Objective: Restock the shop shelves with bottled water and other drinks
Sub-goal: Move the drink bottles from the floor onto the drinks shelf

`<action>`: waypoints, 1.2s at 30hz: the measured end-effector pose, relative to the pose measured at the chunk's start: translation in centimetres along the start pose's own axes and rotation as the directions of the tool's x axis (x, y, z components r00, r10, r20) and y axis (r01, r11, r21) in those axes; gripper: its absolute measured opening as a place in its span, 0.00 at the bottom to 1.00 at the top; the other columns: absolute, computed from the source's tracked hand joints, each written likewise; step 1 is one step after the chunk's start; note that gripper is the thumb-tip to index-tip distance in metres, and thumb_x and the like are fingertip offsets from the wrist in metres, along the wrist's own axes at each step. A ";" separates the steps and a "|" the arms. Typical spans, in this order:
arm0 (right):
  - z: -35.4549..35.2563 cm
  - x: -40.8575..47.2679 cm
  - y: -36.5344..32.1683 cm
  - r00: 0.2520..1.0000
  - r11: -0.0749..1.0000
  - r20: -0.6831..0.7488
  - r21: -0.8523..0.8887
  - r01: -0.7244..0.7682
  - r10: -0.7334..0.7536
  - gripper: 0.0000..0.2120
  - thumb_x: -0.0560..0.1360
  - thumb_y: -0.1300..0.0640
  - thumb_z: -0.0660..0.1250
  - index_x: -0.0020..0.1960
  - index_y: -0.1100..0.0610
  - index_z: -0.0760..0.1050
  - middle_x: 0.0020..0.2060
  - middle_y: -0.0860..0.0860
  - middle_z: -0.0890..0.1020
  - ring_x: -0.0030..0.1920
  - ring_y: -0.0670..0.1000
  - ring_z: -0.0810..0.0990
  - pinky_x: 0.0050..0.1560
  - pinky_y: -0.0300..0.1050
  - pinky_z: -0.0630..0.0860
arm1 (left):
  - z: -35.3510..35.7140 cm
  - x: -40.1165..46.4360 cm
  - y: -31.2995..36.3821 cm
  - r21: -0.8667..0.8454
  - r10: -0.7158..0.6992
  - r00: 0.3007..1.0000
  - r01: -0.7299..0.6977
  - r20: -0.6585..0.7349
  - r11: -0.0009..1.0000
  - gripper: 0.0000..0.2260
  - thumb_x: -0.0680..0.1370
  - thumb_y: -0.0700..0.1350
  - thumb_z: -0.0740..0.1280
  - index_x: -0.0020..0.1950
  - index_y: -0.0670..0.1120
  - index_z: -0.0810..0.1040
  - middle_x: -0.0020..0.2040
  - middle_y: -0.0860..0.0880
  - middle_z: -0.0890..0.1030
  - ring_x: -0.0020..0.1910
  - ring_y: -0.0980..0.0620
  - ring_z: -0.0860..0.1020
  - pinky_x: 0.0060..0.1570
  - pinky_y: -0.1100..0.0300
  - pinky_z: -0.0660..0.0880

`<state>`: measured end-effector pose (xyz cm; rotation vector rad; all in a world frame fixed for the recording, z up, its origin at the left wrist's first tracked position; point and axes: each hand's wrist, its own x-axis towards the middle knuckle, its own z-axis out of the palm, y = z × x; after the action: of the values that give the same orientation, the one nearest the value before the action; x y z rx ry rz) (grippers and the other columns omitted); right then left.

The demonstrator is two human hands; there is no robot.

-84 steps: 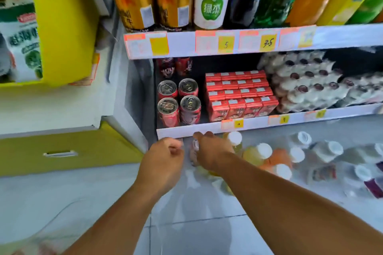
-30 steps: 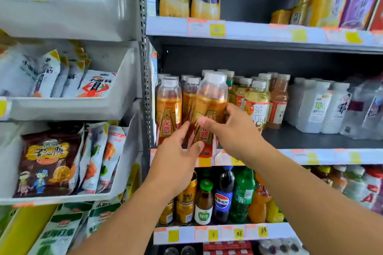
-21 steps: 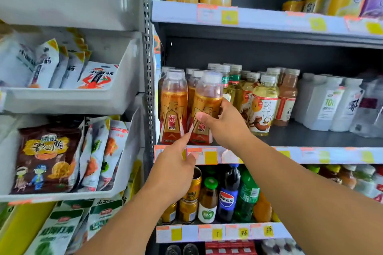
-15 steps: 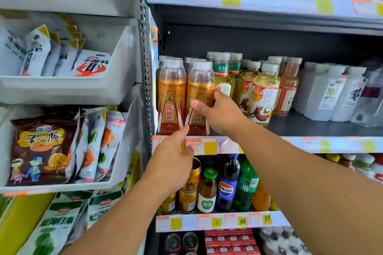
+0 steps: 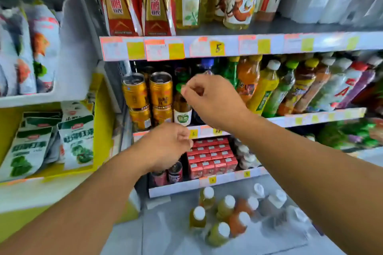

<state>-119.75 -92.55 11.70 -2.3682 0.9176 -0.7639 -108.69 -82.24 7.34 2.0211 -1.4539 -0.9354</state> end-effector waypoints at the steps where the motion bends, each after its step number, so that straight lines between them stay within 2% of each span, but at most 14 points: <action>1: 1.4 -1.7 2.0 0.994 0.998 0.101 -0.046 -0.036 0.041 0.11 0.80 0.49 0.64 0.44 0.53 0.80 0.38 0.46 0.81 0.42 0.51 0.79 0.42 0.47 0.74 | 1.6 0.0 -1.0 0.030 -0.039 0.994 0.036 0.105 0.999 0.05 0.80 0.46 0.65 0.53 0.48 0.80 0.44 0.51 0.81 0.38 0.54 0.77 0.39 0.62 0.72; 4: 6.6 -6.8 8.2 0.904 0.969 0.371 -0.197 -0.146 0.212 0.13 0.75 0.46 0.62 0.37 0.50 0.78 0.39 0.51 0.82 0.43 0.57 0.80 0.42 0.51 0.77 | 6.1 0.3 -4.2 0.183 -0.111 0.965 0.067 0.239 0.981 0.15 0.76 0.49 0.66 0.30 0.46 0.71 0.27 0.51 0.69 0.28 0.52 0.66 0.30 0.58 0.63; 7: 11.9 -11.9 13.1 0.734 0.908 0.543 -0.328 -0.262 0.408 0.06 0.74 0.49 0.64 0.45 0.46 0.79 0.50 0.54 0.83 0.52 0.59 0.81 0.50 0.50 0.78 | 9.6 0.6 -7.2 0.233 -0.184 0.943 0.120 0.276 0.965 0.17 0.74 0.55 0.65 0.31 0.46 0.69 0.29 0.49 0.70 0.30 0.49 0.69 0.32 0.57 0.65; 10: 16.0 -15.7 15.8 0.615 0.882 0.634 -0.373 -0.288 0.469 0.12 0.78 0.51 0.64 0.60 0.51 0.74 0.61 0.57 0.78 0.62 0.60 0.77 0.58 0.51 0.74 | 12.3 1.2 -9.6 0.244 -0.236 0.930 0.168 0.281 0.955 0.17 0.78 0.51 0.65 0.32 0.46 0.69 0.29 0.49 0.70 0.29 0.49 0.69 0.31 0.58 0.65; 13: 19.5 -17.6 17.6 0.599 0.870 0.639 -0.426 -0.248 0.483 0.21 0.79 0.51 0.64 0.71 0.53 0.69 0.65 0.57 0.75 0.65 0.60 0.76 0.60 0.51 0.73 | 14.2 1.7 -11.5 0.247 -0.245 0.936 0.183 0.252 0.952 0.18 0.78 0.50 0.65 0.32 0.45 0.65 0.29 0.50 0.67 0.28 0.48 0.67 0.31 0.58 0.63; 17: 23.4 -18.6 19.2 0.553 0.868 0.680 -0.455 -0.197 0.482 0.22 0.79 0.53 0.64 0.72 0.50 0.67 0.66 0.57 0.74 0.64 0.61 0.76 0.60 0.55 0.75 | 16.2 2.0 -13.7 0.238 -0.276 0.927 0.216 0.255 0.947 0.18 0.78 0.49 0.65 0.33 0.46 0.62 0.31 0.48 0.64 0.30 0.48 0.63 0.33 0.56 0.60; 20: 24.6 -18.9 20.0 0.590 0.860 0.647 -0.478 -0.178 0.482 0.20 0.79 0.56 0.62 0.71 0.52 0.67 0.64 0.57 0.74 0.61 0.62 0.78 0.56 0.55 0.76 | 17.2 2.1 -15.0 0.225 -0.288 0.918 0.230 0.272 0.947 0.13 0.77 0.51 0.65 0.37 0.49 0.65 0.36 0.48 0.67 0.34 0.48 0.67 0.37 0.53 0.70; 22: 24.8 -19.0 20.3 0.623 0.862 0.625 -0.476 -0.172 0.470 0.19 0.79 0.56 0.62 0.70 0.53 0.69 0.63 0.58 0.75 0.60 0.62 0.78 0.54 0.54 0.76 | 17.5 2.0 -15.7 0.207 -0.293 0.915 0.241 0.278 0.948 0.09 0.78 0.51 0.65 0.43 0.51 0.68 0.42 0.50 0.70 0.41 0.49 0.72 0.53 0.47 0.76; 24: 24.3 -18.8 20.2 0.636 0.870 0.615 -0.449 -0.203 0.466 0.19 0.78 0.56 0.63 0.69 0.53 0.70 0.62 0.58 0.76 0.59 0.62 0.78 0.54 0.52 0.76 | 17.3 1.8 -15.9 0.206 -0.299 0.914 0.247 0.275 0.947 0.07 0.78 0.51 0.65 0.45 0.51 0.69 0.44 0.50 0.71 0.46 0.45 0.77 0.59 0.44 0.76; 26: 23.0 -18.0 19.9 0.643 0.879 0.606 -0.390 -0.272 0.468 0.18 0.77 0.54 0.66 0.66 0.52 0.72 0.60 0.57 0.77 0.58 0.60 0.79 0.51 0.48 0.74 | 16.8 1.7 -15.9 0.215 -0.316 0.914 0.265 0.254 0.940 0.06 0.78 0.51 0.64 0.45 0.50 0.72 0.45 0.48 0.74 0.48 0.42 0.79 0.56 0.45 0.76; 29: 19.4 -15.8 18.5 0.689 0.905 0.587 -0.270 -0.328 0.425 0.16 0.73 0.54 0.71 0.61 0.50 0.77 0.56 0.53 0.81 0.56 0.57 0.79 0.49 0.44 0.74 | 15.5 1.8 -15.3 0.209 -0.309 0.928 0.267 0.206 0.941 0.08 0.79 0.45 0.62 0.47 0.41 0.75 0.47 0.40 0.79 0.41 0.43 0.76 0.41 0.55 0.74; 31: 16.1 -13.7 16.7 0.732 0.926 0.570 -0.191 -0.325 0.374 0.18 0.71 0.54 0.74 0.60 0.49 0.77 0.54 0.51 0.82 0.54 0.55 0.80 0.51 0.48 0.77 | 14.3 1.8 -14.3 0.155 -0.305 0.930 0.277 0.206 0.948 0.06 0.80 0.44 0.63 0.52 0.43 0.76 0.53 0.43 0.81 0.47 0.44 0.78 0.45 0.57 0.73; 33: 12.5 -11.4 14.6 0.775 0.941 0.541 -0.105 -0.323 0.327 0.19 0.70 0.52 0.76 0.58 0.49 0.76 0.50 0.48 0.82 0.49 0.51 0.80 0.48 0.49 0.78 | 12.8 1.5 -12.7 0.096 -0.298 0.935 0.284 0.193 0.954 0.12 0.79 0.47 0.66 0.62 0.50 0.75 0.62 0.52 0.79 0.58 0.48 0.78 0.55 0.56 0.75; 36: 6.9 -8.1 10.8 0.845 0.952 0.464 0.012 -0.305 0.264 0.23 0.69 0.50 0.78 0.60 0.47 0.73 0.46 0.43 0.78 0.42 0.45 0.79 0.37 0.42 0.74 | 10.3 1.4 -9.9 -0.017 -0.206 0.960 0.214 0.190 0.977 0.15 0.74 0.45 0.72 0.59 0.57 0.77 0.55 0.59 0.82 0.53 0.56 0.82 0.56 0.51 0.78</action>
<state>-125.12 -92.22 -2.50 -2.1271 0.9697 -0.1086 -110.02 -80.26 -6.80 2.1385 -1.3202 -1.2618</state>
